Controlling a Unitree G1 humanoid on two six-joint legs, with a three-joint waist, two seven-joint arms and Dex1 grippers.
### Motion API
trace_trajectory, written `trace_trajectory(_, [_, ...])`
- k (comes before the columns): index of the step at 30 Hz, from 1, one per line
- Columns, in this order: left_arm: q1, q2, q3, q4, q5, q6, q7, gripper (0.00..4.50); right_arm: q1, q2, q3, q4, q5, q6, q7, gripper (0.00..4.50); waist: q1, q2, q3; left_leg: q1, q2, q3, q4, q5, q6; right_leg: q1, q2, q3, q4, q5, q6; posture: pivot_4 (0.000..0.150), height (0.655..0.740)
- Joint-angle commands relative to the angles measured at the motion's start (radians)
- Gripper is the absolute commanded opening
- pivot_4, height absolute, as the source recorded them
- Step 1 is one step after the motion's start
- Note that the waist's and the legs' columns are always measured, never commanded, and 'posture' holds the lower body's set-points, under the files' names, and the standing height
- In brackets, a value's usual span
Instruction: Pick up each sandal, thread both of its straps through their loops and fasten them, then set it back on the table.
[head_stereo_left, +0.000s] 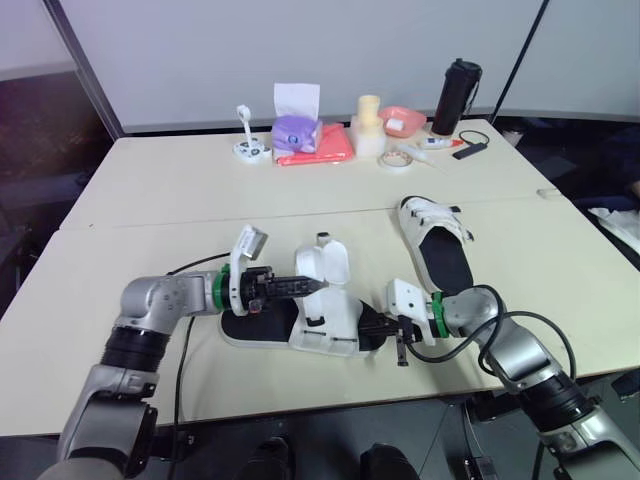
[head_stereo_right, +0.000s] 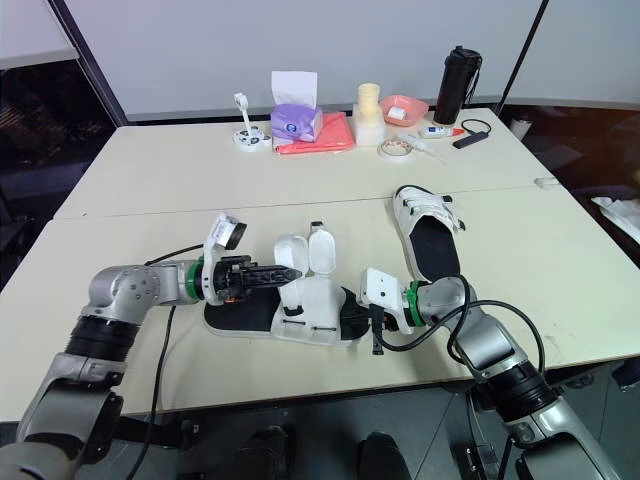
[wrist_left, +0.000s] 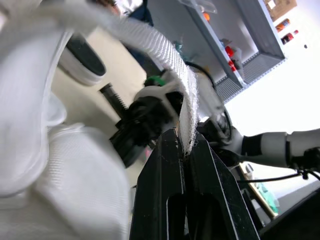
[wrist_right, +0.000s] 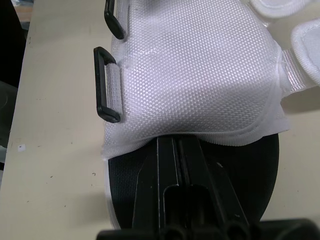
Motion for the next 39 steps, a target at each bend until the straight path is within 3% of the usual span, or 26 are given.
trace_trajectory(1, [-0.043,0.0,-0.015,0.034,0.035,-0.009,-0.071,0.03,0.018,-0.02,0.009,0.017,-0.048,0.022,-0.02,0.0,0.0,0.0,0.0,0.0,0.0,0.0,0.0,0.0,0.0,0.0,0.0,0.0,0.0,0.0,0.0,0.15,0.74])
trace_trajectory(9, [-0.058,-0.003,-0.021,0.067,0.074,0.018,-0.138,0.03,0.034,-0.03,0.005,-0.002,-0.048,0.031,-0.031,0.0,0.0,0.0,0.0,0.0,0.0,-0.001,0.0,0.0,0.0,-0.001,0.0,0.0,0.0,0.0,0.0,0.15,0.74])
trace_trajectory(23, [-0.03,-0.032,-0.043,0.034,0.114,0.023,-0.13,0.03,0.029,-0.027,0.009,0.001,-0.049,0.035,-0.036,0.0,0.0,0.0,0.0,0.0,0.0,-0.001,0.0,0.0,0.0,0.0,0.0,0.0,0.0,0.0,0.0,0.15,0.74])
trace_trajectory(39, [-0.036,-0.018,-0.117,0.036,0.269,-0.17,-0.224,0.03,0.028,-0.023,0.013,0.001,-0.051,0.034,-0.039,0.0,0.0,0.0,0.0,0.0,0.0,-0.001,0.0,0.0,0.0,0.0,0.0,0.0,0.0,0.0,0.0,0.15,0.74])
